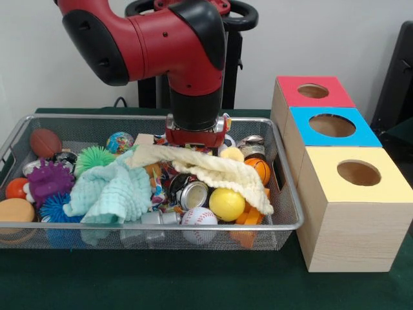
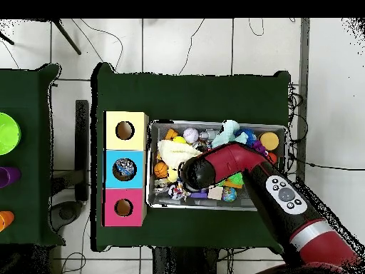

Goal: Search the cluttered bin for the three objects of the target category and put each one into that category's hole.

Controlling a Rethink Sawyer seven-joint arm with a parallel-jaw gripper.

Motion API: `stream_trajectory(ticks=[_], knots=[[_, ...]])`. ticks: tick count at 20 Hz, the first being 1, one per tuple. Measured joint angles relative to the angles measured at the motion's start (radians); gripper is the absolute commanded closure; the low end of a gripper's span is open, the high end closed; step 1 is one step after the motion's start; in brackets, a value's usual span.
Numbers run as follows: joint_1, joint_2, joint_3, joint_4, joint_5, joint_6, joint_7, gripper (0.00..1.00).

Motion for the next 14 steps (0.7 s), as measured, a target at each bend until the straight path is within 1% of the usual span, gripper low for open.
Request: stream_trajectory(ticks=[14], knots=[[0.027, -0.002, 0.0, -0.01, 0.0, 0.0, 0.0, 0.0]])
